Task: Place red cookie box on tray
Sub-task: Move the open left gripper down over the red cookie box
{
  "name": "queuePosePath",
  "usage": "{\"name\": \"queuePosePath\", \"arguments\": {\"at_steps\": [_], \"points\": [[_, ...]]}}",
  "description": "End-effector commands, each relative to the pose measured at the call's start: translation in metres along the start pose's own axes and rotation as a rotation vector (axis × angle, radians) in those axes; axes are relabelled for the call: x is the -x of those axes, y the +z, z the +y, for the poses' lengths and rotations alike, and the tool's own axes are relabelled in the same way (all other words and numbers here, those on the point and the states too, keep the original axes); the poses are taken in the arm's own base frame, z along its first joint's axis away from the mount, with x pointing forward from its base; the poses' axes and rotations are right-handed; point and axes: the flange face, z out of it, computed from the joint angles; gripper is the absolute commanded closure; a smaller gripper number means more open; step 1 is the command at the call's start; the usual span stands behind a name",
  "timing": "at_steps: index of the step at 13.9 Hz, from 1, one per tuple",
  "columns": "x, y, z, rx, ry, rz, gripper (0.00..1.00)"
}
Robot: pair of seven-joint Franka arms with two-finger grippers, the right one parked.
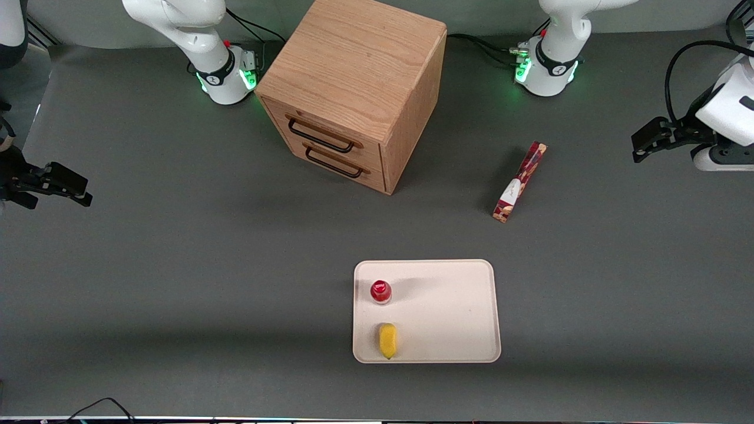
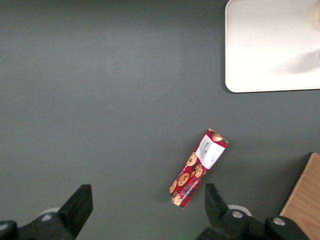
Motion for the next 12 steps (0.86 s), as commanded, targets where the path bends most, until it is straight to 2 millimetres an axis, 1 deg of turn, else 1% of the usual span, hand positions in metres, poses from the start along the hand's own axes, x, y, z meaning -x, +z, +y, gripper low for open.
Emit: {"name": "queuePosePath", "arguments": {"at_steps": [1,4,5,7,10,11,12], "points": [[0.010,-0.003,0.004,0.013,-0.001,0.009,0.00],[0.006,0.008,0.010,0.016,0.012,0.003,0.00],[0.008,0.019,0.023,0.013,0.036,-0.021,0.00],[0.015,0.058,0.060,0.000,0.103,-0.081,0.00],[0.032,0.137,0.112,-0.027,0.216,-0.108,0.00],[0.039,0.163,0.121,-0.032,0.254,-0.109,0.00],[0.045,0.189,0.123,-0.032,0.287,-0.110,0.00]]}}
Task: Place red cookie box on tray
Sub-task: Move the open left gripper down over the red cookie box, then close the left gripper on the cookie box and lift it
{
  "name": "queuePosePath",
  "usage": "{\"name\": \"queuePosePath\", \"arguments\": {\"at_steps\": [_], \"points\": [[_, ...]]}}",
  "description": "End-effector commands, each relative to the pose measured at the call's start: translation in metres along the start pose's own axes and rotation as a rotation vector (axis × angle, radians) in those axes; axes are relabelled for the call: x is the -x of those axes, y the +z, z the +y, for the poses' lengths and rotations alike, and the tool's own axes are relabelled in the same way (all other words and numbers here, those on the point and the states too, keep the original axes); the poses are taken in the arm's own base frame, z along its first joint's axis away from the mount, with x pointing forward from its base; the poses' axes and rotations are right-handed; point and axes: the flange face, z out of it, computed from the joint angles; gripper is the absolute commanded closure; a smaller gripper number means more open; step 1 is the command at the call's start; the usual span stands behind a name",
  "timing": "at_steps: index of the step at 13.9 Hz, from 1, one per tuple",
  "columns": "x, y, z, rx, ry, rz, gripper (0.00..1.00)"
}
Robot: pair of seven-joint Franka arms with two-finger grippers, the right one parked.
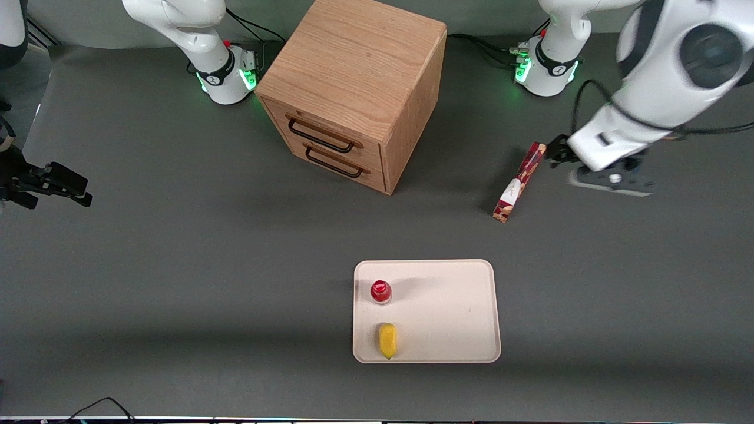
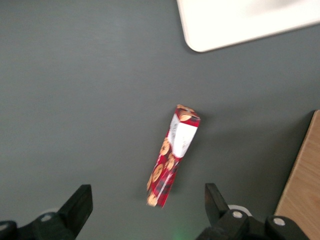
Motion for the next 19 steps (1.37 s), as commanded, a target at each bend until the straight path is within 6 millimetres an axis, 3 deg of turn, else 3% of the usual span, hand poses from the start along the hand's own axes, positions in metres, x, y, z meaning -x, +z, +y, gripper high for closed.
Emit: {"name": "queuePosePath", "arguments": {"at_steps": [1,2,10,12,19], "points": [[0.018,0.067,0.010,-0.021,0.108,0.003,0.00],[0.026,0.100,0.012,-0.022,0.188,0.004,0.00],[0.065,0.209,0.029,-0.016,0.278,0.071,0.00],[0.071,0.226,0.031,-0.009,0.288,0.092,0.00],[0.070,0.255,0.034,0.025,0.293,0.103,0.00]]}}
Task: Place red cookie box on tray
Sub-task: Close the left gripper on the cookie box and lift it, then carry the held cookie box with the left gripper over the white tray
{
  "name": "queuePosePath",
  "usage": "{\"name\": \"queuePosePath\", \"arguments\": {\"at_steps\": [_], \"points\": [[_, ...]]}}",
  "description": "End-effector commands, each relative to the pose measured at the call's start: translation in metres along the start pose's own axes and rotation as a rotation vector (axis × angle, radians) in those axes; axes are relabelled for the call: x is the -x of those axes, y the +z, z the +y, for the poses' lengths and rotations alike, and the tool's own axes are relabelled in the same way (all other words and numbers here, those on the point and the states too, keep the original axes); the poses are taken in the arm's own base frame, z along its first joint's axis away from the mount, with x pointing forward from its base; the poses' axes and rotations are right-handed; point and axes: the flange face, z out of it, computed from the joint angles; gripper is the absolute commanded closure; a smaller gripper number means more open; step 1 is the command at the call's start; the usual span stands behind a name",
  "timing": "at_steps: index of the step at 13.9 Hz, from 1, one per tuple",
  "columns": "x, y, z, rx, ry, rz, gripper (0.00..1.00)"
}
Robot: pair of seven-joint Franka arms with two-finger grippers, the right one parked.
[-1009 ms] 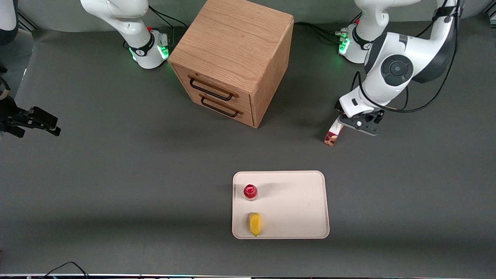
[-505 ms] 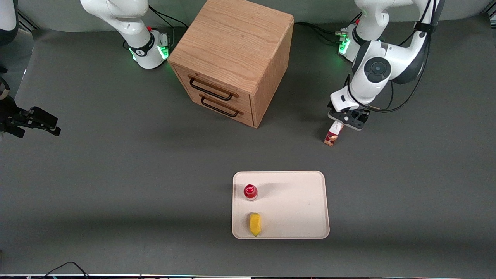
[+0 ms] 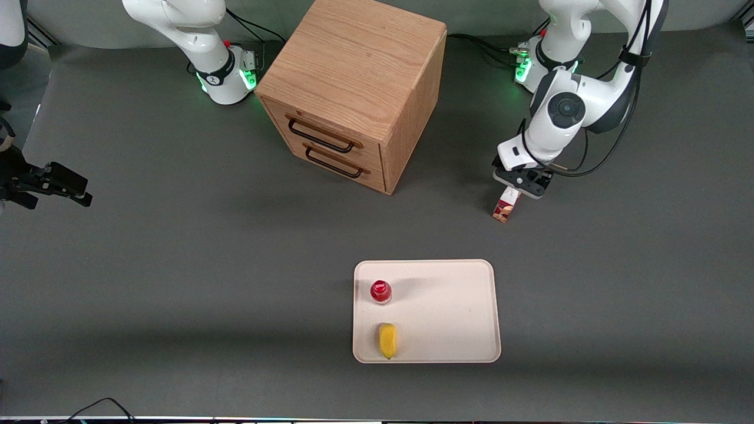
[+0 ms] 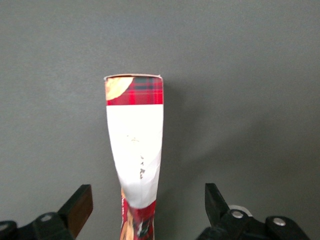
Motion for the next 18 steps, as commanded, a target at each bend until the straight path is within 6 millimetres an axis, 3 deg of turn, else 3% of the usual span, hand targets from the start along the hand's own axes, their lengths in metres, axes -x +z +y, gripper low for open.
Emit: {"name": "queuePosePath", "arguments": {"at_steps": [1,4,5,7,10,11,15,18], "points": [[0.006,0.008,0.001,-0.004,0.022,-0.003,0.00],[0.012,0.014,0.000,-0.003,0.022,-0.019,0.02],[0.013,0.015,-0.002,-0.001,0.017,-0.027,0.09],[0.014,0.017,-0.005,0.001,0.009,-0.032,0.48],[0.016,0.020,-0.011,-0.006,0.014,-0.040,0.90],[0.016,0.019,-0.014,-0.018,0.028,-0.043,1.00],[0.009,0.010,-0.021,-0.037,0.029,-0.031,1.00],[-0.016,-0.029,-0.030,-0.055,-0.015,-0.073,1.00]]}}
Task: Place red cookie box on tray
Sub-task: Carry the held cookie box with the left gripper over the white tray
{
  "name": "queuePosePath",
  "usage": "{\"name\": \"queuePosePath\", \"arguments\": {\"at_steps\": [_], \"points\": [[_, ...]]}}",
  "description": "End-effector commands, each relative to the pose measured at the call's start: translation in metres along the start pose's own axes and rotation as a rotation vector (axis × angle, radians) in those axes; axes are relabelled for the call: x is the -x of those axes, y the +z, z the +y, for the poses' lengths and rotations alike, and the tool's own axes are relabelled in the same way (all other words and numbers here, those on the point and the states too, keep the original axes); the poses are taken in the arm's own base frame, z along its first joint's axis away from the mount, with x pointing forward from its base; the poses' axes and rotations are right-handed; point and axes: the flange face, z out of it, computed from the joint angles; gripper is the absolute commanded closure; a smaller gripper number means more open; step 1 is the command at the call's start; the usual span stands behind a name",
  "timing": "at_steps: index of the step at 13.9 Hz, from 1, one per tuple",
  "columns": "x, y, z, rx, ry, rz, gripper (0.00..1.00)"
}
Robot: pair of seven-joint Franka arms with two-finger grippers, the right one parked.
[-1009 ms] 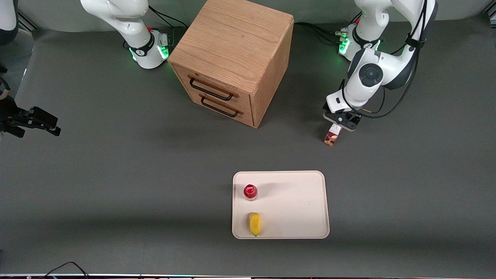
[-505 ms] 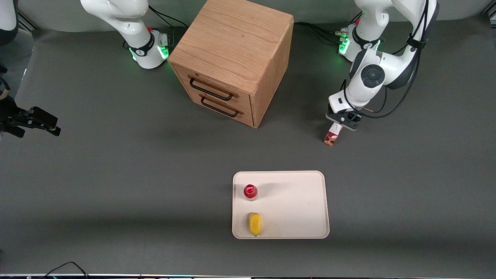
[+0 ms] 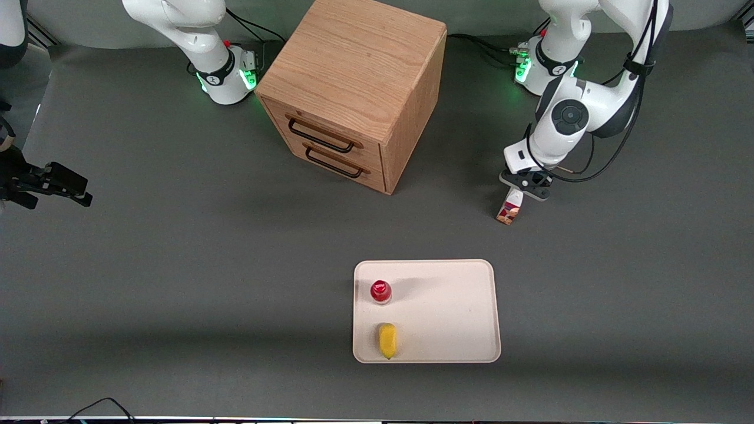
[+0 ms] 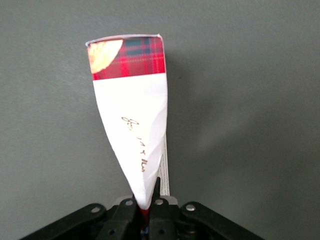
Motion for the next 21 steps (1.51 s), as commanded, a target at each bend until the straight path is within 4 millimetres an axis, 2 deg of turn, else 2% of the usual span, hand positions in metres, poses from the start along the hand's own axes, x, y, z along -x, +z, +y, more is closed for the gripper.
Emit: {"name": "queuePosePath", "arguments": {"at_steps": [1,6,9,13,15,17,18,21], "points": [[-0.027,-0.056,-0.012,-0.035,-0.034,-0.041,1.00],[-0.086,-0.176,-0.030,-0.011,-0.073,-0.028,1.00],[-0.125,-0.227,-0.046,0.044,-0.111,0.015,1.00],[-0.175,-0.284,-0.083,0.112,-0.231,0.035,1.00],[-0.201,-0.292,-0.088,0.146,-0.270,0.051,1.00],[-0.235,-0.277,-0.086,0.184,-0.312,0.063,1.00],[-0.252,-0.269,-0.086,0.200,-0.345,0.076,1.00],[-0.295,-0.219,-0.076,0.161,-0.364,0.134,1.00]]}}
